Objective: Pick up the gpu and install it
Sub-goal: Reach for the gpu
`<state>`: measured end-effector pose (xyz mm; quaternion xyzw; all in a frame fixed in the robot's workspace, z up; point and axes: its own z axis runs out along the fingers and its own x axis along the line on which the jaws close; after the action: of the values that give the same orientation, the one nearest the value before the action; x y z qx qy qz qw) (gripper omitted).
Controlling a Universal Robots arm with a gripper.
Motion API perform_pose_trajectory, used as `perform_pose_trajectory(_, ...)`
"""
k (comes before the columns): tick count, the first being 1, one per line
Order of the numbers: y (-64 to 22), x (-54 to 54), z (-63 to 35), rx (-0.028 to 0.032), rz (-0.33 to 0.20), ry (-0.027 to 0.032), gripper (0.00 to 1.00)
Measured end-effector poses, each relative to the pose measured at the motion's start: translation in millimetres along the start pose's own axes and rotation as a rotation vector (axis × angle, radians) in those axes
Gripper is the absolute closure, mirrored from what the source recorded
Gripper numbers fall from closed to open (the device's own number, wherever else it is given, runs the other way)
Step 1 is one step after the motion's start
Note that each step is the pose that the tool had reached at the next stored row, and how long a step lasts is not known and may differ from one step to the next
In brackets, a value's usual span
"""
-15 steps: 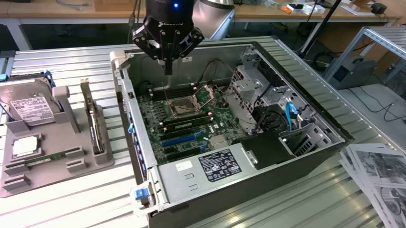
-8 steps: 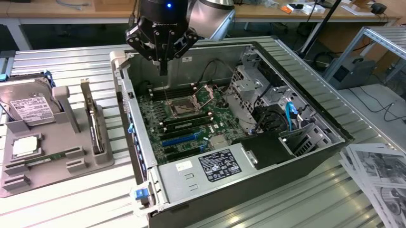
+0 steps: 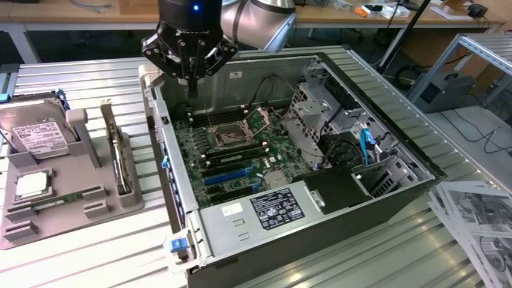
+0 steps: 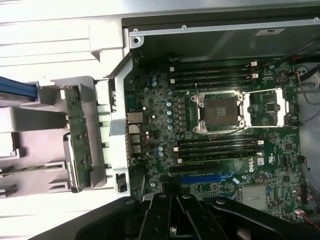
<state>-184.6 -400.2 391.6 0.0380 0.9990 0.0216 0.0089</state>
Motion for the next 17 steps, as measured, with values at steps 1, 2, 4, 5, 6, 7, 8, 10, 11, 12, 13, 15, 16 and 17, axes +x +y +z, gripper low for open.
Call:
perform_pose_trajectory(1,-0.2,3.0,0.2,0.0002,0.0,0.0028,0.89)
perform_pose_trajectory(2,-0.4,4.7,0.2,0.0003,0.0,0.0043,0.89)
perform_pose_trajectory(4,-0.7,8.9,0.4,0.0007,0.0,0.0087,0.89)
perform_pose_trajectory(5,-0.9,11.2,0.5,0.0008,0.0,0.0113,0.89)
perform_pose_trajectory(6,-1.1,13.6,0.7,0.001,0.001,0.0139,0.89)
perform_pose_trajectory(7,-1.2,15.5,0.7,0.0012,0.001,0.016,0.89)
perform_pose_trajectory(8,-1.4,17.6,0.8,0.0014,0.001,0.0184,0.89)
perform_pose_trajectory(10,-2.0,25.2,1.2,0.002,0.001,0.0266,0.89)
perform_pose_trajectory(11,-2.1,27.4,1.3,0.0022,0.001,0.029,0.89)
perform_pose_trajectory(12,-2.3,29.4,1.3,0.0024,0.001,0.0312,0.89)
perform_pose_trajectory(13,-2.6,33.0,1.5,0.0027,0.001,0.0351,0.89)
perform_pose_trajectory(15,-3.0,37.4,1.6,0.0031,0.002,0.0399,0.89)
perform_pose_trajectory(16,-3.2,40.7,1.8,0.0033,0.002,0.0429,0.89)
perform_pose_trajectory(17,-3.4,42.7,1.9,0.0034,0.002,0.0448,0.89)
